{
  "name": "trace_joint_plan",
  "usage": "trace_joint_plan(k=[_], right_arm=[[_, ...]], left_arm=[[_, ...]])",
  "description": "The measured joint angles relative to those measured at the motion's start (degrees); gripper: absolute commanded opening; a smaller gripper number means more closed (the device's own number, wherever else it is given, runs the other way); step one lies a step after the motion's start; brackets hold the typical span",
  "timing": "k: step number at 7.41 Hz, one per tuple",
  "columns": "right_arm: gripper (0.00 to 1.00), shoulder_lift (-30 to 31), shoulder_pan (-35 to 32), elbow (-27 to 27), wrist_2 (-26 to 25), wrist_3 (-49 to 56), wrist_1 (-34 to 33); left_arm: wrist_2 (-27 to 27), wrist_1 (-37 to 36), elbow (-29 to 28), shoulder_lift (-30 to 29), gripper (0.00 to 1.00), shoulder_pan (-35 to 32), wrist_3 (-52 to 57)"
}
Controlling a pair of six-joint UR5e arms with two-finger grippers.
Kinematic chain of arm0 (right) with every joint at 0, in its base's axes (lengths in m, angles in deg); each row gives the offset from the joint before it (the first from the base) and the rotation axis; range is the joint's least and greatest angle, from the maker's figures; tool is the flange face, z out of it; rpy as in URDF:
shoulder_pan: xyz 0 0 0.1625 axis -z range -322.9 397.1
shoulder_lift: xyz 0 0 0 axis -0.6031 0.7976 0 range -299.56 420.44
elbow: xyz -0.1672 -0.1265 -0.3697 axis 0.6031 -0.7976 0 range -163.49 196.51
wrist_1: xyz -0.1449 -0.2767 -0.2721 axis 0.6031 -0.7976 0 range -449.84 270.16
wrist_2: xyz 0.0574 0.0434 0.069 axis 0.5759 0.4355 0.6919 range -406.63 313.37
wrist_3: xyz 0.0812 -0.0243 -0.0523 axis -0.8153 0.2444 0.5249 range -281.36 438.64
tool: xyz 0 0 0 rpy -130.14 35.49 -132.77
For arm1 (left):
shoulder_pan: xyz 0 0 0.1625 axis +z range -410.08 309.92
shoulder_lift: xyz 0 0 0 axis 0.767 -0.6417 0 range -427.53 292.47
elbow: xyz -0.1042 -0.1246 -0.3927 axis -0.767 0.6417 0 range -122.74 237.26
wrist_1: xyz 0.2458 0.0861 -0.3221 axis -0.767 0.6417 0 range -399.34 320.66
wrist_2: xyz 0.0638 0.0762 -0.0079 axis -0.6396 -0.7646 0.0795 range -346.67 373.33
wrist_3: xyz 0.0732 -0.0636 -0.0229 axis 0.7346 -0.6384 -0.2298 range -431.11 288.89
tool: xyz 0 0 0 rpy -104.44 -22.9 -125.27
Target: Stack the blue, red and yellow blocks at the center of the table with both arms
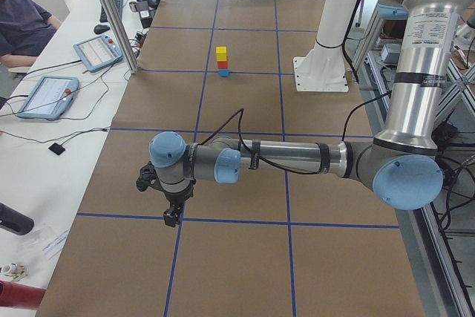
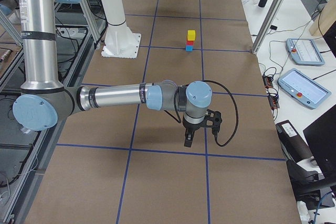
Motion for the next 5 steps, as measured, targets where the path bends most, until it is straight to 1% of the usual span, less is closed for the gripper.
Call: trace_joint_plan(k=[5], right_arm=[[0.99,4.0,0.0,1.2,0.5,0.0,0.2]], left_arm=[[0.0,0.0,0.0,0.3,1.00,0.0,0.1]])
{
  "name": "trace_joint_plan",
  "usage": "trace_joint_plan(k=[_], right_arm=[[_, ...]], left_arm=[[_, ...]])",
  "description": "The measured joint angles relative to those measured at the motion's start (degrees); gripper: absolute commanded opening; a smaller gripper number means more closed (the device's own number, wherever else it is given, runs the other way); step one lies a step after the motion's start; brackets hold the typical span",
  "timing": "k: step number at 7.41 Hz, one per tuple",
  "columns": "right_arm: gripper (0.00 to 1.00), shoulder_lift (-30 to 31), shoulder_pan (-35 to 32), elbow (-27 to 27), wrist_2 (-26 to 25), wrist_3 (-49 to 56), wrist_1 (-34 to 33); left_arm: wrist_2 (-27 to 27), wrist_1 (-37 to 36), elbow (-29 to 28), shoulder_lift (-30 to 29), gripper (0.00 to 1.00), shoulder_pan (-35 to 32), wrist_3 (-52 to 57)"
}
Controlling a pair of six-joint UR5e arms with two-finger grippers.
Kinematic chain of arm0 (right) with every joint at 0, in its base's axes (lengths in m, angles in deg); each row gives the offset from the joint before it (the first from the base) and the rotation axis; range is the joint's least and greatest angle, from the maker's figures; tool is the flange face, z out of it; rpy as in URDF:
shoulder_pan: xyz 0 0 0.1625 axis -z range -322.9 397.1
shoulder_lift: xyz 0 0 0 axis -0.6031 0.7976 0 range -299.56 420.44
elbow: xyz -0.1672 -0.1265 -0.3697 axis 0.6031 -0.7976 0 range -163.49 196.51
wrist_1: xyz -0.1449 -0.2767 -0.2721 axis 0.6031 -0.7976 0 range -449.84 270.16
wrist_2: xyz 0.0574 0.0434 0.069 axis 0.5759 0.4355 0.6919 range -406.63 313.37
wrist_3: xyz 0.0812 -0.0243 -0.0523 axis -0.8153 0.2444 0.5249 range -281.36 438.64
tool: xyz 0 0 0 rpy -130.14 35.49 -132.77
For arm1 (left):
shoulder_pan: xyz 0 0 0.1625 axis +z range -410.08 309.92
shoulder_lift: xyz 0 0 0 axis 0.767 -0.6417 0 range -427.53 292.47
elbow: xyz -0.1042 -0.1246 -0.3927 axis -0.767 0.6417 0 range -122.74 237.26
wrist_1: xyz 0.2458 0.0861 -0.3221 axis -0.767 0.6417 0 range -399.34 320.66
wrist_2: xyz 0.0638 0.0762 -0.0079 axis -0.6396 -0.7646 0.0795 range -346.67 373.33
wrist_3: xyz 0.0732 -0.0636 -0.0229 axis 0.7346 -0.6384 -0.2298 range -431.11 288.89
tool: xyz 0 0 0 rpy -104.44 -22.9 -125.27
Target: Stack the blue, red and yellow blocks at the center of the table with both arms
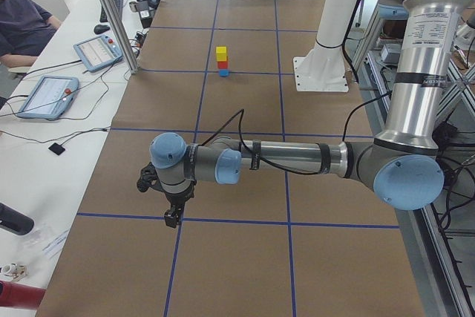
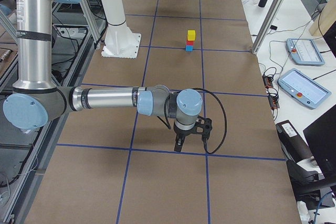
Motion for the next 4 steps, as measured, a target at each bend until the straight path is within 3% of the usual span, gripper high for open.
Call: trace_joint_plan(k=[4], right_arm=[[0.99,0.5,0.0,0.9,0.2,0.0,0.1]], left_arm=[[0.0,0.1,-0.1,0.6,1.00,0.0,0.0]])
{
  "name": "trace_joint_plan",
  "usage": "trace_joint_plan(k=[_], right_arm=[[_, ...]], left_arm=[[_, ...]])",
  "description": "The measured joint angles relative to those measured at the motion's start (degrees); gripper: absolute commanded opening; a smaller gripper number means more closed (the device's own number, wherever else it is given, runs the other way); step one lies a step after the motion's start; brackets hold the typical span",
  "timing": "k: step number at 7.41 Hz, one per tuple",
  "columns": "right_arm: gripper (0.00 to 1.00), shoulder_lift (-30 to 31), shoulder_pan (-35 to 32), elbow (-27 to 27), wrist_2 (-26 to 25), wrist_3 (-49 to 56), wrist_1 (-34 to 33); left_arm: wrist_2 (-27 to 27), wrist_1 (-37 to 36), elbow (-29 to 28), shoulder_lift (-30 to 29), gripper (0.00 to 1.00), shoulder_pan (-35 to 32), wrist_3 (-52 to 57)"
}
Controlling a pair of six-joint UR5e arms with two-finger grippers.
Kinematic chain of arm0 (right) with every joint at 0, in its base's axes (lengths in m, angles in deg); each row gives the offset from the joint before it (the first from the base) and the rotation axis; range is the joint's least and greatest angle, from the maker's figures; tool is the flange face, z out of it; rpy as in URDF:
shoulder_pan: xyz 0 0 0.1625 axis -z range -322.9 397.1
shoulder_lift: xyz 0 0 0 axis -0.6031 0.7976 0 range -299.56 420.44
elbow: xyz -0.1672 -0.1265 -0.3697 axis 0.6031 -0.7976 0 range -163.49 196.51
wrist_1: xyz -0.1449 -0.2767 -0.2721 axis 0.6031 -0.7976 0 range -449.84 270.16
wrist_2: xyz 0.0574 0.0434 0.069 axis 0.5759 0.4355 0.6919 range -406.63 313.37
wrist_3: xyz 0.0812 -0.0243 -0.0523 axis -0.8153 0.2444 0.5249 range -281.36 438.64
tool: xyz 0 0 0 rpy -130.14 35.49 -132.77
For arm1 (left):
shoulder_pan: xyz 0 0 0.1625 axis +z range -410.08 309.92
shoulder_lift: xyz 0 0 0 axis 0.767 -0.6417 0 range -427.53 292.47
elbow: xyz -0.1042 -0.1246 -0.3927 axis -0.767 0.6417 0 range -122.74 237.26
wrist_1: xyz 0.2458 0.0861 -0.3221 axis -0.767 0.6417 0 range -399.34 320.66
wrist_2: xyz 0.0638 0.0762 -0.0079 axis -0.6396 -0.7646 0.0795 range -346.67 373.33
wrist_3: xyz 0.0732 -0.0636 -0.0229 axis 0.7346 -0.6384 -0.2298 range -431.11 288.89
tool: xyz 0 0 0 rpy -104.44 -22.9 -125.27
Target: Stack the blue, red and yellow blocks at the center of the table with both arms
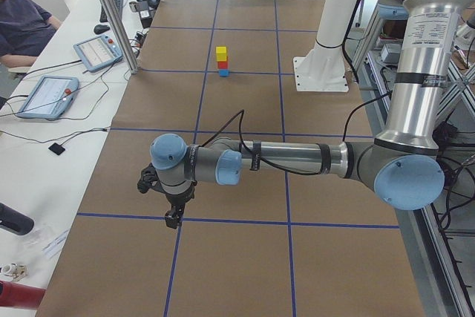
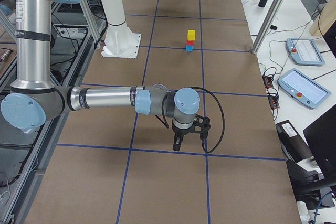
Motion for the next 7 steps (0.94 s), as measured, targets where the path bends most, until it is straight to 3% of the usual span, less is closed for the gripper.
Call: trace_joint_plan(k=[7], right_arm=[[0.99,-0.8,0.1,0.1,0.1,-0.1,0.0]], left_arm=[[0.2,0.1,3.0,4.5,1.00,-0.1,0.2]])
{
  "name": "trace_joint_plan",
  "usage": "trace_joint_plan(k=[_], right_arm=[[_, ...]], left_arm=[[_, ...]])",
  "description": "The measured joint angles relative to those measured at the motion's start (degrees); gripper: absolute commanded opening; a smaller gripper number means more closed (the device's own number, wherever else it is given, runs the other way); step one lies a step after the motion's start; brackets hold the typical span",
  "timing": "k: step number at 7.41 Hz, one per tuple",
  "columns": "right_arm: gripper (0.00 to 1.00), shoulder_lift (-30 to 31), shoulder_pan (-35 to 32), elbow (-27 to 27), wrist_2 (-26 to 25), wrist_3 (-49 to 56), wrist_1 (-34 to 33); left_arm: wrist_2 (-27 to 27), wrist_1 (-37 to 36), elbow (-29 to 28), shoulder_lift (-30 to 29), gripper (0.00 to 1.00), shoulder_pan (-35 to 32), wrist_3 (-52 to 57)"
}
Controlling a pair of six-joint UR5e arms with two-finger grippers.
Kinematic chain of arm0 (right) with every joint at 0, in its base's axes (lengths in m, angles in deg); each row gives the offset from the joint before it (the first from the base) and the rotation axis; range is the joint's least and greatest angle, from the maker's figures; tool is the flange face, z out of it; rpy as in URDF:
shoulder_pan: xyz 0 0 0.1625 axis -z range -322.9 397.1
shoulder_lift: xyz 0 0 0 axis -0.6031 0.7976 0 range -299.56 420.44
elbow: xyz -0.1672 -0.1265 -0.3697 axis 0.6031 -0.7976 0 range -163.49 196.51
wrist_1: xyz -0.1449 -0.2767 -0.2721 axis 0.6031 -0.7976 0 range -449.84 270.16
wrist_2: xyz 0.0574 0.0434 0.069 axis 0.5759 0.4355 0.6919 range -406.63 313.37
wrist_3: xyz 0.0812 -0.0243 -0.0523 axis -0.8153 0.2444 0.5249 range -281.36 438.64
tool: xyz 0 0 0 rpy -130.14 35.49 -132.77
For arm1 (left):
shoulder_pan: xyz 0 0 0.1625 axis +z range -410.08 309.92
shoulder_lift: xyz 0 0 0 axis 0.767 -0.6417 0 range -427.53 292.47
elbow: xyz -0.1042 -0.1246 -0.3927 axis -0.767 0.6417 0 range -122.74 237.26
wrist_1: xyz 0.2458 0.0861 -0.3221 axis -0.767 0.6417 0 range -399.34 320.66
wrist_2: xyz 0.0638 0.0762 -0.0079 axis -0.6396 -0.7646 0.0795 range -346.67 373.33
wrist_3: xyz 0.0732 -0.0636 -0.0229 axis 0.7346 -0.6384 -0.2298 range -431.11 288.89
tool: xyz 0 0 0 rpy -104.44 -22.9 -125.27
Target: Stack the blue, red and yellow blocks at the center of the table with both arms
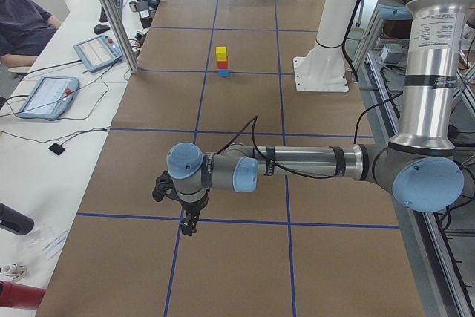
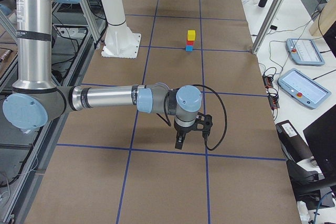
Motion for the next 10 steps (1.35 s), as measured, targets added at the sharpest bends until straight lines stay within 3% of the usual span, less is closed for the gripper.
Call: trace_joint_plan(k=[10], right_arm=[[0.99,0.0,0.0,-0.1,0.8,-0.1,0.0]], left_arm=[[0.0,-0.1,-0.1,-0.2,1.00,0.1,0.0]])
